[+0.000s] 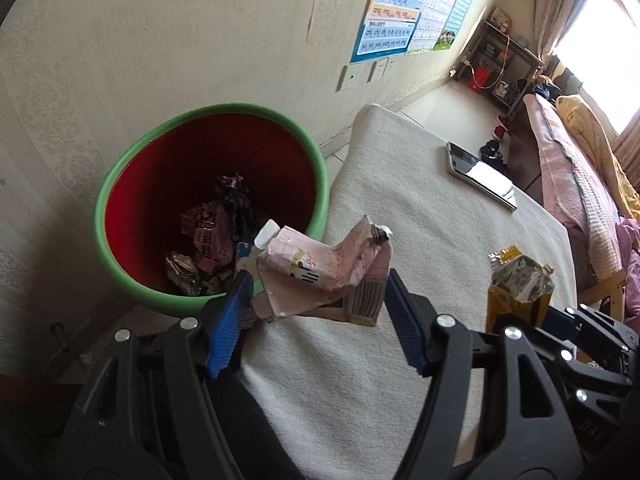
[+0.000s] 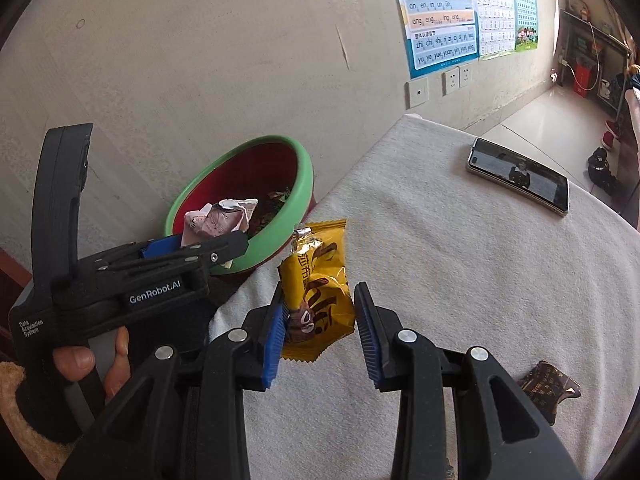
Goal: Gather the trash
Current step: 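Carry the pink paper over the bucket with the left tool while the right tool carries the yellow wrapper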
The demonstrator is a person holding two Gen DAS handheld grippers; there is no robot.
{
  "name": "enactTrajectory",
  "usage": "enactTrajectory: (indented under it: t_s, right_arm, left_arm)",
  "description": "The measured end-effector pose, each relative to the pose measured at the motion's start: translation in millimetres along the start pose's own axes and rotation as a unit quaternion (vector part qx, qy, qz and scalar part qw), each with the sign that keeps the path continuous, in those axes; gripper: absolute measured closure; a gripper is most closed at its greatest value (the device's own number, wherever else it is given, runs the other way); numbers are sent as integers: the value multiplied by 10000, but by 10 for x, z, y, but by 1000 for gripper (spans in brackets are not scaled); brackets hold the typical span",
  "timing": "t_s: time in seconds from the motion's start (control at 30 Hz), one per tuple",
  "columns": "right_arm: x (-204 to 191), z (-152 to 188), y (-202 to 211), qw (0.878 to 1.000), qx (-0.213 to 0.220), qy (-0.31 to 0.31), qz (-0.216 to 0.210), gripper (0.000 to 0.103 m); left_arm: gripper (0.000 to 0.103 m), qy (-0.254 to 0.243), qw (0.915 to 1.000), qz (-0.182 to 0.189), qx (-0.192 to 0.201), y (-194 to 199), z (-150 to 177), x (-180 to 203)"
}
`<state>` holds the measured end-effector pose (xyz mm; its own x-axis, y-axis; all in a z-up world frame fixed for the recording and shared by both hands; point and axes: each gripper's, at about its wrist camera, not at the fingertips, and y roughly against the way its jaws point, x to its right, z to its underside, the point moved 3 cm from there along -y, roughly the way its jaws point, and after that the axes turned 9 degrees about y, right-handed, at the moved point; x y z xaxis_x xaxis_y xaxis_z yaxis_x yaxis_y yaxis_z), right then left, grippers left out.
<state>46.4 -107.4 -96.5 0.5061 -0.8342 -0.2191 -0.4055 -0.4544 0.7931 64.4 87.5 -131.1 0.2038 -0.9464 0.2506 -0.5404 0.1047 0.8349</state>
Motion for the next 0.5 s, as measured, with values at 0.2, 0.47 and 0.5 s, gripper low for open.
enactTrajectory:
  t_s: [0.2,0.47,0.5]
  right_arm:
    - [-118,-124,-57,9998,16,174,-49,70]
    - [-242,-222,-100,9995,42,288,-93,70]
    - [-256,-228,-101,9995,42,308,-98,70]
  left_arm:
    - [39,139,9996,-209,104,57,-65,-234]
    - [39,228,9988,-347,247,138,-134,-389]
    - [39,238,9988,-347,256,144,-134,-395]
